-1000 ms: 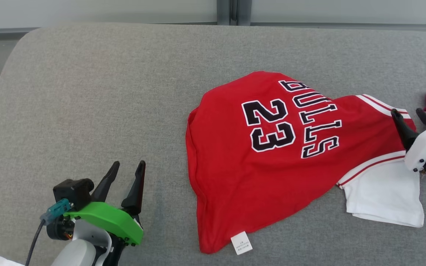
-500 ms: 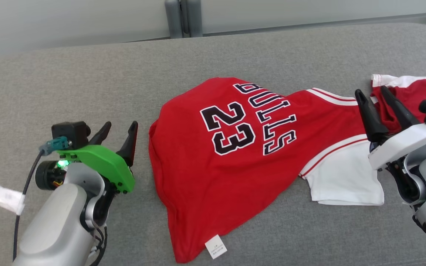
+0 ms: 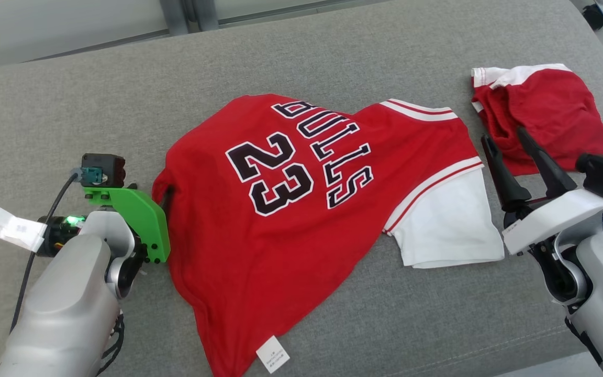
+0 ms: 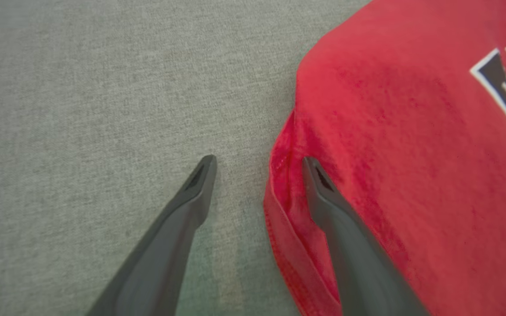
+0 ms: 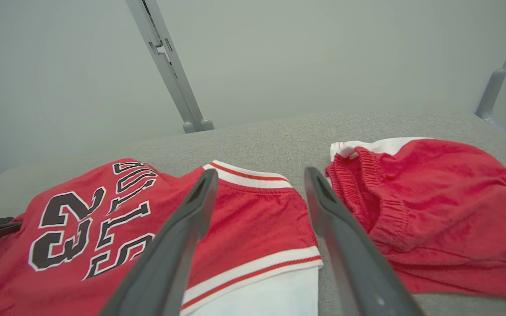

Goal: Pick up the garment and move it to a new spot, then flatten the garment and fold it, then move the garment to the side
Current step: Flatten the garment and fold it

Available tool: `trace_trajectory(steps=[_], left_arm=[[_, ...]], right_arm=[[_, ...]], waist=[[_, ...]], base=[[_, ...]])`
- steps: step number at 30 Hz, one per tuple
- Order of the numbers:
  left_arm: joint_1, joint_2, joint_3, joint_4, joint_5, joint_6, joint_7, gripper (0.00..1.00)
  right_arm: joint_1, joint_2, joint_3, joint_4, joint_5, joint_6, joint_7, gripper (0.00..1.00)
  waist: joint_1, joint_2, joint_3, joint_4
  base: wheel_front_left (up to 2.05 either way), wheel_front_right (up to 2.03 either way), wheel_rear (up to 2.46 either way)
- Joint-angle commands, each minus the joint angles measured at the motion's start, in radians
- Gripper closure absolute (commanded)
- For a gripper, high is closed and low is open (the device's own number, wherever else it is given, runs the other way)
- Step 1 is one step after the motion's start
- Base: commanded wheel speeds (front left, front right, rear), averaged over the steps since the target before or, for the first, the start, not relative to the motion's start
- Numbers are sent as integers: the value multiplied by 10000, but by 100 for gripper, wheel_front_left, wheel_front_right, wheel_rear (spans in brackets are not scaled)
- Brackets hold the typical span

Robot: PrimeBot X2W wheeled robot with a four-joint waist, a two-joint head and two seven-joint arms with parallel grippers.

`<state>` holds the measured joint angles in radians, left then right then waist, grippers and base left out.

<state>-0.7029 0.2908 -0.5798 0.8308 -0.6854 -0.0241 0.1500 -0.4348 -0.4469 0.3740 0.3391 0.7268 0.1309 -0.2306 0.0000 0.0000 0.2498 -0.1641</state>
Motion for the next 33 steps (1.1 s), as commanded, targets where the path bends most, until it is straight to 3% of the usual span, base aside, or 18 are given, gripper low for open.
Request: trace_trajectory(steps=[1,4,6,9,10,13,18,28,33], left_arm=[[-181,3,-36,225,26,-86,46,0],[-293,-68,-106,692,32,-128,76,0],[-382,-107,-70,877,-45,-183,8,40],[-548,-160,-43,1053,-107,-271,-66,77],[-571,-193,-44,1120,-144,-298,-38,100],[-679,-235,22,1264,-307,-413,-41,100],[-1003,-278,695,1047,-811,-466,-1006,100],[-1878,-50,2465,1035,-1939,134,-2912,100],[-2211,61,2643,1453,-1928,2,-3545,100]], right_arm=[[112,92,-62,-92,-91,-4,65,0],[240,167,-152,-169,-171,-4,168,0],[263,219,-198,-226,-221,-4,222,0],[385,268,-255,-250,-232,-4,277,0],[438,292,-264,-247,-237,-4,327,0],[448,326,-278,-269,-249,-4,380,0],[575,270,-374,-306,-225,-4,383,0],[775,162,-643,-510,-255,-4,429,0],[798,171,-892,-618,-309,-4,484,0]], waist=[[0,0,82,-146],[0,0,73,-162],[0,0,62,-152],[0,0,31,-115],[0,0,7,-102],[0,0,-30,-85],[0,0,-37,-82],[0,0,218,-189],[0,0,376,-258]], base=[[0,0,0],[0,0,0],[0,0,0],[0,0,0],[0,0,0],[0,0,0],[0,0,0],[0,0,0],[0,0,0]])
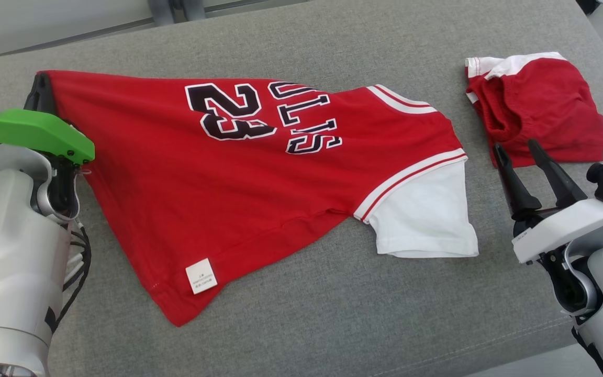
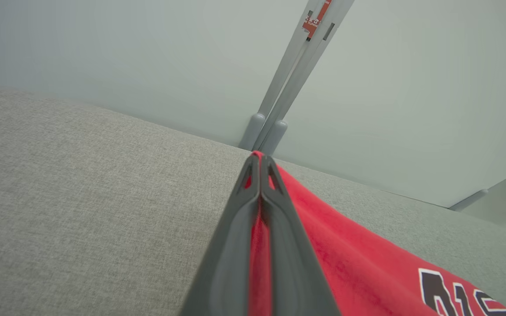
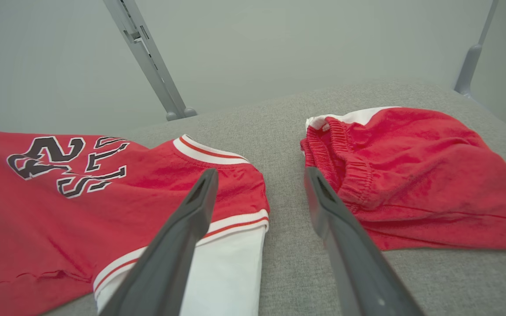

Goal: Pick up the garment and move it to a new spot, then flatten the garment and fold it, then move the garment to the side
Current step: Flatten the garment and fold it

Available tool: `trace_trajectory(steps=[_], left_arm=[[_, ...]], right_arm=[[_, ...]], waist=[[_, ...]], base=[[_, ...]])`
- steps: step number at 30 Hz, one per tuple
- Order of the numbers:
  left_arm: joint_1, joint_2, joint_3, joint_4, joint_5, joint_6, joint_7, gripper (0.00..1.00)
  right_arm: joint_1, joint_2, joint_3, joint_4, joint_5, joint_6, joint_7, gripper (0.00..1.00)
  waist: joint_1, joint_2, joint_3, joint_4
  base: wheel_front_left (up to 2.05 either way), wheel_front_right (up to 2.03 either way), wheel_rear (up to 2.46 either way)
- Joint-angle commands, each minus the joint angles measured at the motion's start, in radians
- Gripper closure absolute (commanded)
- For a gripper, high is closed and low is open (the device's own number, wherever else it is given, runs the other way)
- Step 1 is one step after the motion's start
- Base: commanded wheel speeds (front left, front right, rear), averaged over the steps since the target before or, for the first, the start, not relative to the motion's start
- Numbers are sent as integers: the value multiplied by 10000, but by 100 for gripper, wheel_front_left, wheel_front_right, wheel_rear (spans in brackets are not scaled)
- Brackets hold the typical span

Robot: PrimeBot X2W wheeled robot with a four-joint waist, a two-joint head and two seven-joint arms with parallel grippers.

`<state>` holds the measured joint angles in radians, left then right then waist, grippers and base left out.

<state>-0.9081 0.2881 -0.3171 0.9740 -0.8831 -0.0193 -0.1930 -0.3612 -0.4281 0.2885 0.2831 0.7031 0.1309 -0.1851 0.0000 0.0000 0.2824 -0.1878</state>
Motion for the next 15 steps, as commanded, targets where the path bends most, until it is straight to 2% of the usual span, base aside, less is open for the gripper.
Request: trace_trajectory(steps=[1,2,3,4,5,6,12,15], left_arm=[[-230,81,-89,109,147,-206,-142,100],[-240,20,-179,328,153,-339,-85,100],[-268,-1,-216,531,158,-398,-34,91],[-343,-29,-277,736,211,-457,17,56],[-397,-73,-311,944,201,-488,92,40],[-455,-110,-379,1185,235,-517,190,0],[-405,-453,-623,2012,324,-769,-3,0],[-243,-429,-798,2112,499,-877,-261,0]], right_arm=[[54,-1,-59,-74,-83,-4,37,0],[45,25,-63,-85,-106,-4,64,0],[28,31,-49,-86,-134,-4,86,0],[2,41,-49,-97,-173,-4,132,0],[-14,63,-49,-111,-176,-4,151,0],[-26,73,-55,-125,-172,-4,171,0],[144,61,-122,-22,-228,-4,297,0],[286,111,-188,-1,-254,-4,248,0]], waist=[[0,0,76,-27],[0,0,99,-36],[0,0,116,-46],[0,0,128,-48],[0,0,133,-47],[0,0,135,-43],[0,0,-133,165],[0,0,-437,334]], base=[[0,0,0],[0,0,0],[0,0,0],[0,0,0],[0,0,0],[0,0,0],[0,0,0],[0,0,0]])
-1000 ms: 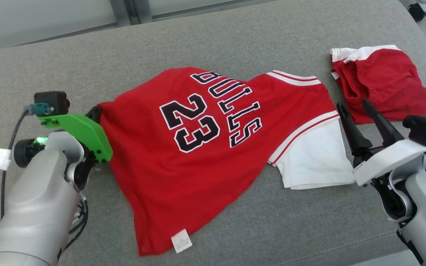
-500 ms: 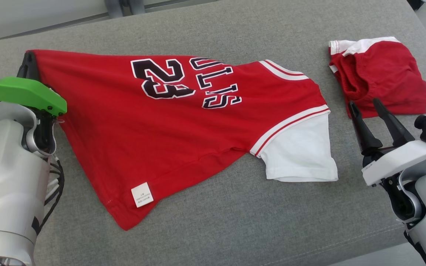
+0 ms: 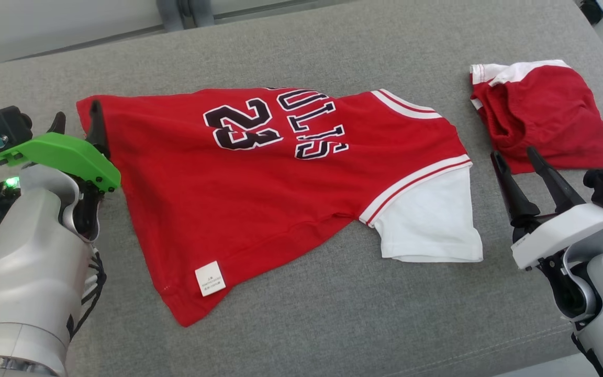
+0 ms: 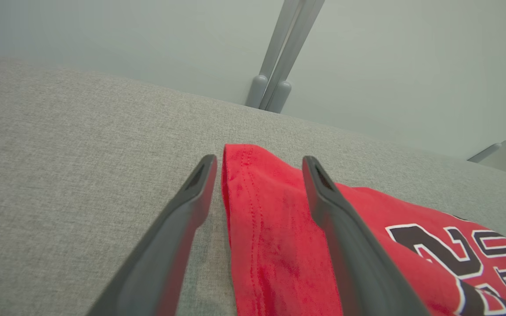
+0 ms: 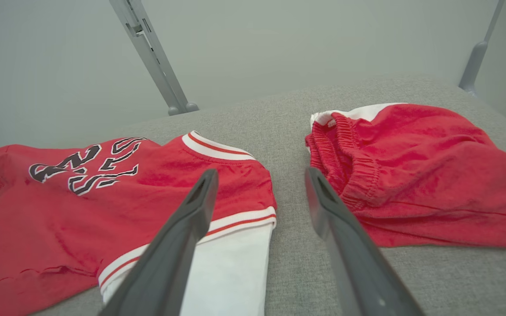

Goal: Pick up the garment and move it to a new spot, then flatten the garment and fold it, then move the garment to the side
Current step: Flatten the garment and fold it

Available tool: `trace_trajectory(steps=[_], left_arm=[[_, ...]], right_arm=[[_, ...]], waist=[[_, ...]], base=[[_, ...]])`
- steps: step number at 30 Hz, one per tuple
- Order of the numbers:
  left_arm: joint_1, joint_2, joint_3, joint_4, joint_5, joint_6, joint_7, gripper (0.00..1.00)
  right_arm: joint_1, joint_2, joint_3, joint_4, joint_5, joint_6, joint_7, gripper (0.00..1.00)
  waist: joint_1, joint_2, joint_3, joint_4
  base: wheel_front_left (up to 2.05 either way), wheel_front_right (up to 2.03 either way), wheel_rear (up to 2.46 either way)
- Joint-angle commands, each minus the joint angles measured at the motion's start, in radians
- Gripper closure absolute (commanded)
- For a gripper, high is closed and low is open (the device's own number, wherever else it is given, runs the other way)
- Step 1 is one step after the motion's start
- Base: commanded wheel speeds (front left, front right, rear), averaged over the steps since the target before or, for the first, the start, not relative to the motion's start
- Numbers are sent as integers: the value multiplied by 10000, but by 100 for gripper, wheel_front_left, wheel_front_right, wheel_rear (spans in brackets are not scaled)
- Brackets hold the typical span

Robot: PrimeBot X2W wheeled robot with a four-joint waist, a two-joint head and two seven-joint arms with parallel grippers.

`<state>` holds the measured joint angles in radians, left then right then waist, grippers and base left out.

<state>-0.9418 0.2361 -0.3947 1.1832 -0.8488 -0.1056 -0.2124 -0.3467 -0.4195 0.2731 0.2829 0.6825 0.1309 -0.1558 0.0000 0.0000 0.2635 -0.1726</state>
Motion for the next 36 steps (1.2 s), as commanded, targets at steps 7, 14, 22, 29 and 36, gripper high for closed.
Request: trace_trajectory(steps=[7,14,22,29,36], left_arm=[[855,129,-392,-615,432,-192,-464,0],[2615,412,-202,-2873,938,10,-529,0],[6330,587,674,-7864,2449,1796,-533,0],[8856,335,1810,-11071,3878,2070,-527,0],[10116,-233,2515,-11703,4598,1785,-528,0]], right_arm=[[656,317,-202,29,-90,-4,-259,0],[1207,548,-571,-21,-232,-4,-558,0],[2140,811,-1280,-115,-728,-4,-951,0],[2814,1348,-2081,-1259,-1457,-4,-1088,0],[3670,1548,-2239,-2470,-2250,-4,-1089,0]], waist=[[0,0,-1033,593],[0,0,-1341,901],[0,0,-1783,1209],[0,0,-2121,1414],[0,0,-2372,1518]], base=[[0,0,0],[0,0,0],[0,0,0],[0,0,0],[0,0,0]])
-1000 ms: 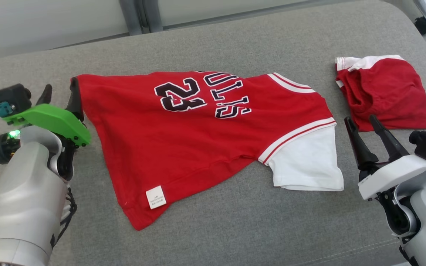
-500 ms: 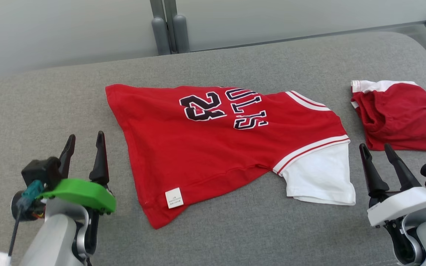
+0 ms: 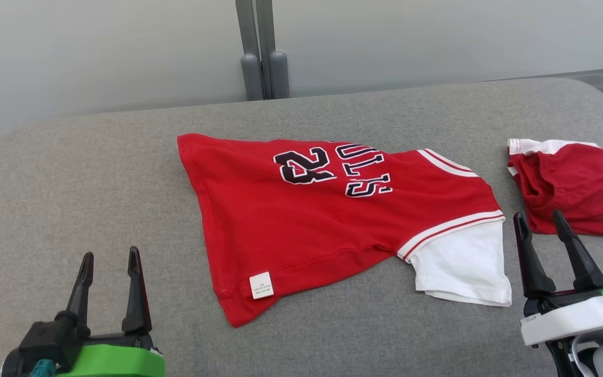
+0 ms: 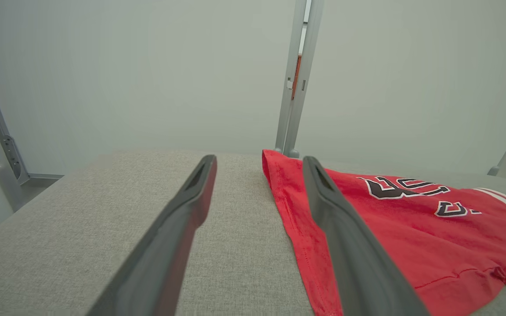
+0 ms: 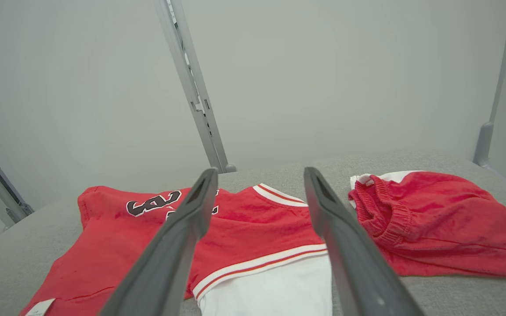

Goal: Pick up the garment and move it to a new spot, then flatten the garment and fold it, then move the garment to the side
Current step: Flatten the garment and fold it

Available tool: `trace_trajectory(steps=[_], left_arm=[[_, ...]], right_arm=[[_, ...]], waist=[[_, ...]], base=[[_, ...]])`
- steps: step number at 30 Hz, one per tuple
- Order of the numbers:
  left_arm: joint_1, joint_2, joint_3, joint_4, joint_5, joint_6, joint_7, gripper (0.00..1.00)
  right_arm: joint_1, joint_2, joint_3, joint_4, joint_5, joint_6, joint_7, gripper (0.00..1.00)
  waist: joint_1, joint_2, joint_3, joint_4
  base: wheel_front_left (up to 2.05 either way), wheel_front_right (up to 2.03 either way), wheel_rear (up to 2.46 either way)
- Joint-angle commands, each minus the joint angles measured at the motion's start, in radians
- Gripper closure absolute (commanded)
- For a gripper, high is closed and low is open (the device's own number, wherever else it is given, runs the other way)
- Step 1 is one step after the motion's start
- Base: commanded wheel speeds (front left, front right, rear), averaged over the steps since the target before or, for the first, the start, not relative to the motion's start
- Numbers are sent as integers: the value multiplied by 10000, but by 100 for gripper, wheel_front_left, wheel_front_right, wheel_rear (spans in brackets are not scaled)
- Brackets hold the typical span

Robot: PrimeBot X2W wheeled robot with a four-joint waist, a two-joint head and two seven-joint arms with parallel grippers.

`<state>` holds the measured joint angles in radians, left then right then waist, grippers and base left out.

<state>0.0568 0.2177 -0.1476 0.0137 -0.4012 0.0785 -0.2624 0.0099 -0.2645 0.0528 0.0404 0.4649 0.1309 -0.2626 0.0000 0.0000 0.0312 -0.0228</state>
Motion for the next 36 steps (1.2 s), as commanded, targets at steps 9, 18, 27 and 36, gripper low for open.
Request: trace_trajectory(steps=[9,18,27,36], left_arm=[[188,-433,344,214,478,-547,-28,0],[111,-612,560,397,716,-784,-28,0],[-72,-709,527,359,453,-876,251,0],[-650,-841,-191,1147,-605,-1039,4024,0]], right_arm=[[171,-187,66,76,-373,-4,-23,0],[155,-264,-12,227,-334,-4,-24,0],[29,-456,-242,109,-398,-4,-24,0],[-463,-559,200,1251,500,-5,2575,0]], waist=[[0,0,-124,-38],[0,0,-127,-111],[0,0,-63,-187],[0,0,386,-267]], base=[[0,0,0],[0,0,0],[0,0,0],[0,0,0]])
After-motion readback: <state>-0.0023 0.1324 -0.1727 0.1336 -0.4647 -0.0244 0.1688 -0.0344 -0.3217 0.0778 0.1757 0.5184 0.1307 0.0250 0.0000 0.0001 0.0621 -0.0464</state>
